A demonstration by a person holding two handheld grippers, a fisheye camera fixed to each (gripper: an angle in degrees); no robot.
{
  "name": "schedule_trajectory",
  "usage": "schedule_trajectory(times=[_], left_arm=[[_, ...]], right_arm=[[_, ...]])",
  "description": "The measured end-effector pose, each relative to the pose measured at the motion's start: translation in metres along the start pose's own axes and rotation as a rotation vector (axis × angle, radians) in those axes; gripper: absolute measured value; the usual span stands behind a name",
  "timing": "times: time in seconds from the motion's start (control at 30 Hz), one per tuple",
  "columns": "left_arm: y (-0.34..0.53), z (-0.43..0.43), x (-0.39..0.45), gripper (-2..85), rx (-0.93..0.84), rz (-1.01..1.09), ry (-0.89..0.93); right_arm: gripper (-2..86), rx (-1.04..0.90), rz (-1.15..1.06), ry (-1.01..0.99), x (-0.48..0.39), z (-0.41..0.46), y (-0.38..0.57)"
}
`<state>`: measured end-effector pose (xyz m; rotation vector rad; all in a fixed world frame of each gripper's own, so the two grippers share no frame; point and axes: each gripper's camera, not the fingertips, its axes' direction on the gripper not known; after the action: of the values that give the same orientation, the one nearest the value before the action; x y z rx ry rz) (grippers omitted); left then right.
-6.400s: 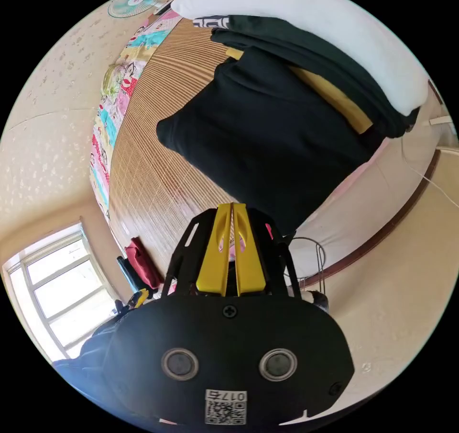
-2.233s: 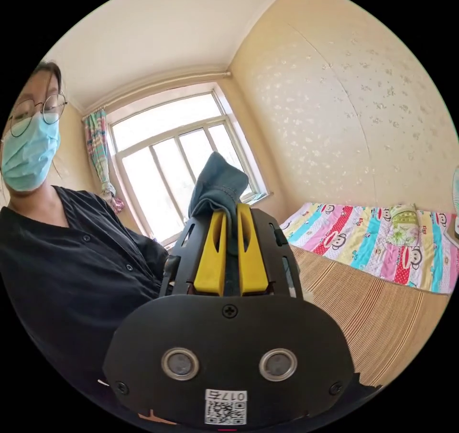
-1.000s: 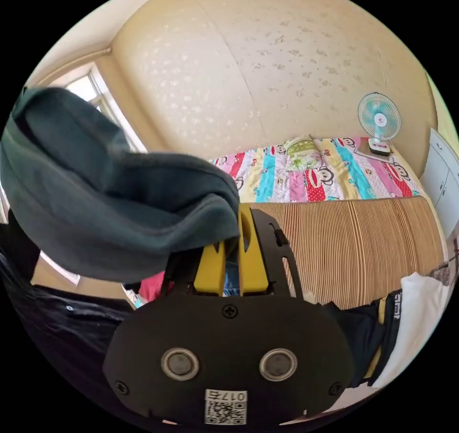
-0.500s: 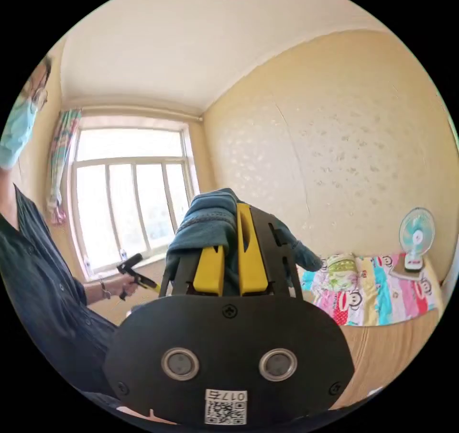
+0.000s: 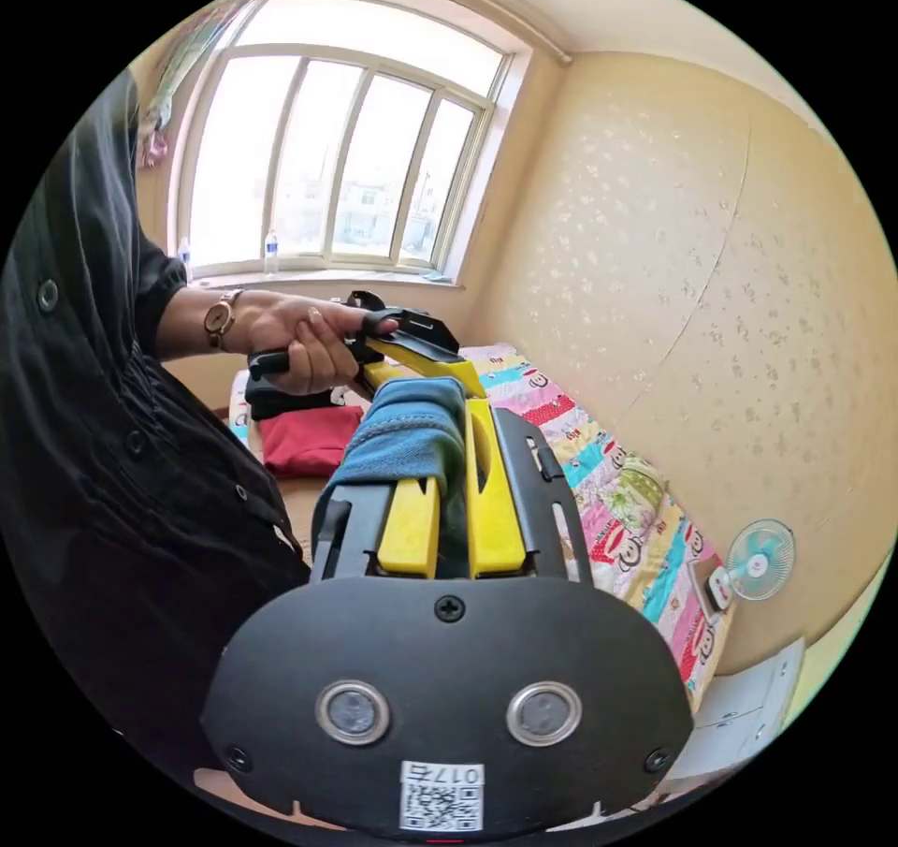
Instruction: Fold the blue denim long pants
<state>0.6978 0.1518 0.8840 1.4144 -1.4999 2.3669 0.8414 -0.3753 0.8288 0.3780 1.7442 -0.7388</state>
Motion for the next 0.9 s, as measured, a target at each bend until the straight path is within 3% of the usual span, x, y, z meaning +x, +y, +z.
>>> schedule_trajectory(times=[0.13,0.2,0.3,0.4,0.47,0.57,0.67,0.73,0.83,0.9], left_arm=[[0.014,0.005,-0.001,5.6,0.031,0.109,0.140],[0.019,0.015,-0.004,5.3,-0.001,0.154,0.327],[0.030,0.017,0.017,5.2,0.003,0.271,0.325],[0.039,0.013,0.036,5.2,0.010,0.350,0.276],[0.045,0.011,0.043,5.2,0.011,0.384,0.276],[0.060,0.014,0.053,5.2,0.022,0.432,0.267],[0.079,0.037,0.060,5.2,-0.011,0.483,0.241],[0.091,0.059,0.061,5.2,-0.071,0.523,0.224],[0.111,0.110,0.059,5.3,-0.302,0.546,0.117],[0.126,0.156,0.045,5.5,-0.515,0.441,-0.172]], right_arm=[[6.4,-0.008,-0.063,0.184,-0.018,-0.040,0.013],[6.7,0.045,-0.027,0.190,-0.013,-0.068,0.016],[5.7,0.140,0.094,0.135,0.009,-0.111,0.028],[3.7,0.250,0.304,-0.023,0.055,-0.140,0.059],[2.9,0.384,0.497,-0.345,0.103,-0.144,0.099],[6.6,0.408,0.619,-0.855,0.147,-0.105,0.132],[14.0,0.466,0.857,-0.998,0.173,-0.071,0.155],[14.6,0.567,0.951,-1.053,0.191,-0.060,0.165],[10.4,0.734,1.033,-1.194,0.218,-0.041,0.169],[6.9,0.725,1.071,-1.193,0.226,-0.031,0.164]])
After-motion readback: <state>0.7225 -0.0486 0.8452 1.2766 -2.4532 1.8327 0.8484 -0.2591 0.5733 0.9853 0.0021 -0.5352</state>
